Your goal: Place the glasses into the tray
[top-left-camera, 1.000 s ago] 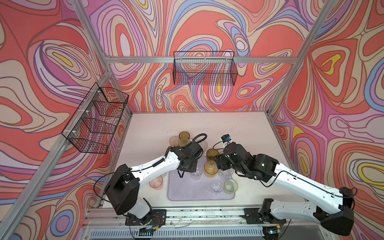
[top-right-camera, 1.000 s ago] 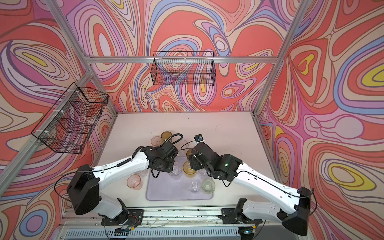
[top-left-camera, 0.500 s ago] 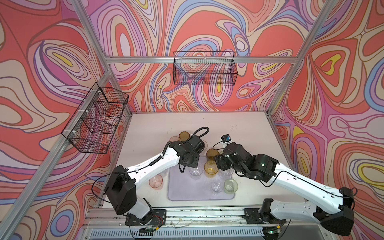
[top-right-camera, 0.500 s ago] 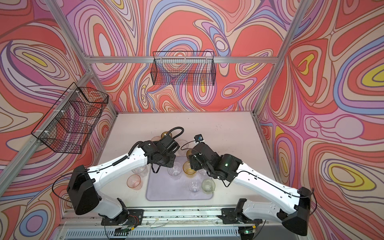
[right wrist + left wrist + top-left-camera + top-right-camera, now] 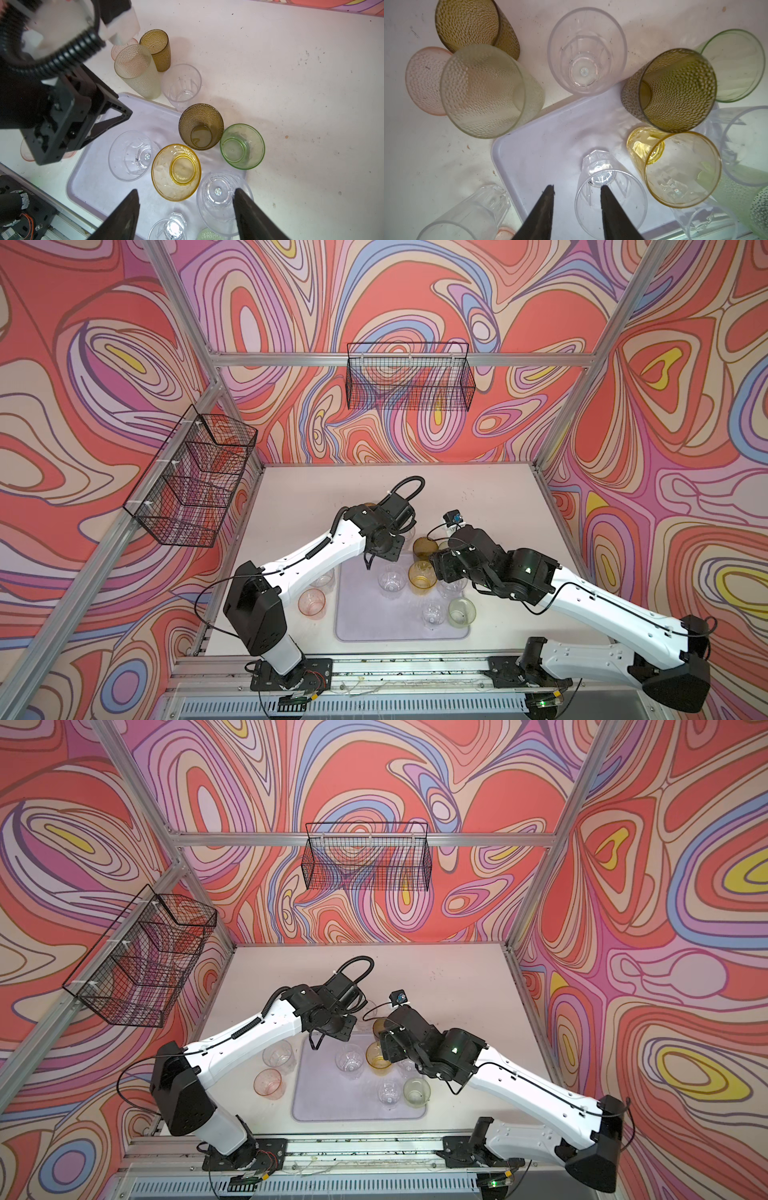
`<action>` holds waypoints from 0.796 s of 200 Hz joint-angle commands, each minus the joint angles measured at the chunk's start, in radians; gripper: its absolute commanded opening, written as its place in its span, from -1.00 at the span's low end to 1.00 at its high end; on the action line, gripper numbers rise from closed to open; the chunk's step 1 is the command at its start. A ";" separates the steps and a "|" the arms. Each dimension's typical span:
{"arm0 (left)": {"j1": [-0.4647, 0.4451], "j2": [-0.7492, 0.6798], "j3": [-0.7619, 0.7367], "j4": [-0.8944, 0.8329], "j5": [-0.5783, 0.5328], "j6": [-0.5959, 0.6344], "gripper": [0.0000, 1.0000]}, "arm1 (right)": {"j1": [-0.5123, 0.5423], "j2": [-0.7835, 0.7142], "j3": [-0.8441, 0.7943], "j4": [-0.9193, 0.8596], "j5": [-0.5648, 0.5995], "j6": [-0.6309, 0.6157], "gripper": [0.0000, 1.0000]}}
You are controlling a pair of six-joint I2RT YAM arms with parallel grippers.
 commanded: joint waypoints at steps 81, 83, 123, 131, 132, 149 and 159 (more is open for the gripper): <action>0.106 0.127 0.214 -0.054 0.104 0.187 -0.16 | -0.004 -0.019 0.028 -0.050 -0.021 0.013 0.50; 0.107 0.129 0.218 -0.055 0.107 0.191 -0.16 | -0.004 -0.019 0.029 -0.050 -0.021 0.013 0.50; 0.115 0.188 0.285 -0.053 0.130 0.263 -0.16 | -0.004 -0.026 0.029 -0.053 -0.023 0.017 0.50; 0.117 0.202 0.296 -0.052 0.137 0.275 -0.16 | -0.004 -0.027 0.031 -0.055 -0.022 0.018 0.50; 0.118 0.204 0.298 -0.051 0.138 0.276 -0.16 | -0.005 -0.027 0.031 -0.055 -0.023 0.019 0.50; 0.128 0.237 0.326 -0.060 0.145 0.298 -0.15 | -0.004 -0.025 0.033 -0.057 -0.025 0.019 0.50; 0.134 0.250 0.337 -0.058 0.145 0.304 -0.16 | -0.004 -0.026 0.034 -0.058 -0.028 0.018 0.50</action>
